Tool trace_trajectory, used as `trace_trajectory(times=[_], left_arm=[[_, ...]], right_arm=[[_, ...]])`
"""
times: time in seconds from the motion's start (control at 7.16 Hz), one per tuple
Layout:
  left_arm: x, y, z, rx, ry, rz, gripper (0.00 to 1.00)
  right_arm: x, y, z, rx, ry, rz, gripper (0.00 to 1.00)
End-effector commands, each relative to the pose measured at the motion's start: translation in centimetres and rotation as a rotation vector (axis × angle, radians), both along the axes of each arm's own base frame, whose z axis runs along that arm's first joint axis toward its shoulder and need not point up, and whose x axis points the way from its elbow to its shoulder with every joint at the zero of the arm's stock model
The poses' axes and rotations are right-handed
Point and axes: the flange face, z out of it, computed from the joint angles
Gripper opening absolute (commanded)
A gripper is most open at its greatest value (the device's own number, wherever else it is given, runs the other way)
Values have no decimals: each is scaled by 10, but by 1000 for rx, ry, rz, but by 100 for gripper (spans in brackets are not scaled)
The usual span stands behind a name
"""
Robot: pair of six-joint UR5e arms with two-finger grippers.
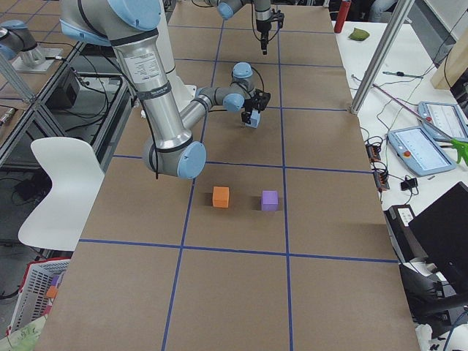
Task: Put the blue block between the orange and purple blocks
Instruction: 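Lower the right gripper onto the light blue cube and grasp it, then carry the light blue cube with the right gripper toward the purple cube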
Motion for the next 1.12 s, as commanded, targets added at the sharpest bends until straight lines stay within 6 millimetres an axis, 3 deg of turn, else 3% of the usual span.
trace_trajectory(times=[0.0,0.14,0.28,0.42,0.56,0.7,0.84,0.98], left_arm=[[0,1,-1,0,4,-3,100],[0,0,-2,1,5,-3,100],[0,1,-2,1,6,-4,100],[0,0,-2,-1,4,-4,100],[0,0,-2,0,5,-4,100],[-1,1,-3,2,8,-4,100],[0,1,-1,0,5,-4,100],[0,1,-2,1,6,-4,100]], right_arm=[[-9,0,10,10,26,-25,100],[-10,0,11,27,32,-37,99],[-11,-1,7,25,24,-32,78],[-11,-1,0,31,14,-34,16],[-5,-4,-1,36,12,-37,0],[21,-18,-12,44,-17,-43,0],[80,-40,-6,-4,-52,-46,0],[145,-53,22,13,-60,-98,0]])
